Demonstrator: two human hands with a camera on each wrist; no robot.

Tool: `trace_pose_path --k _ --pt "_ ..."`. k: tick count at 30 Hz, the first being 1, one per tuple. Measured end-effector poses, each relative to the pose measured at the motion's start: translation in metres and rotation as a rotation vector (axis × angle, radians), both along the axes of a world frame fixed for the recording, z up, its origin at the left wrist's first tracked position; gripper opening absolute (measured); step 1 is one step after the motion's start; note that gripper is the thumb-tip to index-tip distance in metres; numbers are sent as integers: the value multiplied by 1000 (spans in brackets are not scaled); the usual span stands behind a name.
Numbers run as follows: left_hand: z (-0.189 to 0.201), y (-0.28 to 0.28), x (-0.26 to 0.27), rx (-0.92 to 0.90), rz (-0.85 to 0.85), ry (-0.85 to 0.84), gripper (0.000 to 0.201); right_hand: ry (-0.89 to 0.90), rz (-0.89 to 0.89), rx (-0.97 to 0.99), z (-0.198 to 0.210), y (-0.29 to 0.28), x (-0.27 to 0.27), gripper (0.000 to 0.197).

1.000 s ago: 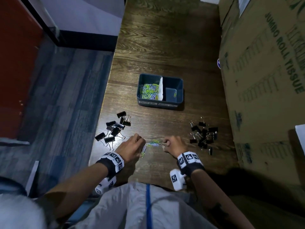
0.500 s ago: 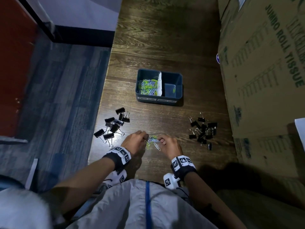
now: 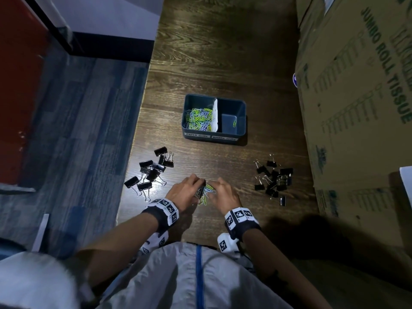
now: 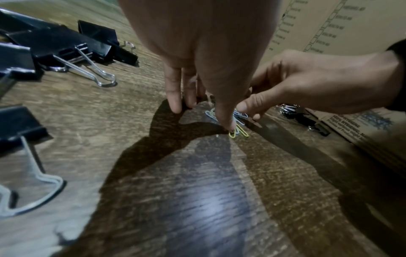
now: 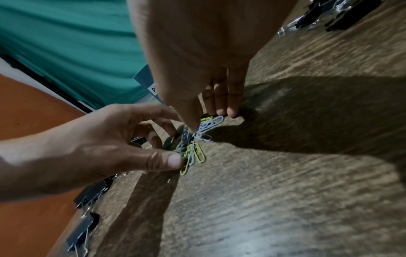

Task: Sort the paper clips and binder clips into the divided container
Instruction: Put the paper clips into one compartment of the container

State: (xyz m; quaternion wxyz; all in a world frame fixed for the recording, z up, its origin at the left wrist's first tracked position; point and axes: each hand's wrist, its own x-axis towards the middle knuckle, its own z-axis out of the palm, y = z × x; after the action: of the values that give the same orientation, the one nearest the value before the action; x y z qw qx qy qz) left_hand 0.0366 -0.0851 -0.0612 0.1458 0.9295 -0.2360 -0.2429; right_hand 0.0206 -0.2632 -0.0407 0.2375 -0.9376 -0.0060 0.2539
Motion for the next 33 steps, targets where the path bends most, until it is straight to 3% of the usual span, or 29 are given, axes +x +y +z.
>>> trace_pose_path --k 4,8,12,16,18,20,23,29,33 --pt "0 -3 -3 63 -40 -5 81 3 81 -41 -2 2 -7 56" --pt "0 -8 -4 8 -8 -26 52 -84 47 -75 -11 11 -8 44" --pt "1 -10 -1 -50 66 -19 40 -108 36 -89 -16 11 -4 40" --pt "6 -10 3 -164 248 51 18 -25 -14 -105 -10 10 6 13" --pt "4 -9 6 -213 341 106 13 33 -77 -110 -6 9 10 9" --pt "1 -6 10 -232 397 159 12 76 -115 -113 -4 7 14 12" --pt "-4 0 13 -275 442 206 27 114 -164 -97 1 4 16 6" --pt "29 5 30 -368 379 110 14 149 -306 -45 3 -6 11 13" --pt "72 6 63 -447 269 -30 12 177 -277 -27 8 -11 16 8"
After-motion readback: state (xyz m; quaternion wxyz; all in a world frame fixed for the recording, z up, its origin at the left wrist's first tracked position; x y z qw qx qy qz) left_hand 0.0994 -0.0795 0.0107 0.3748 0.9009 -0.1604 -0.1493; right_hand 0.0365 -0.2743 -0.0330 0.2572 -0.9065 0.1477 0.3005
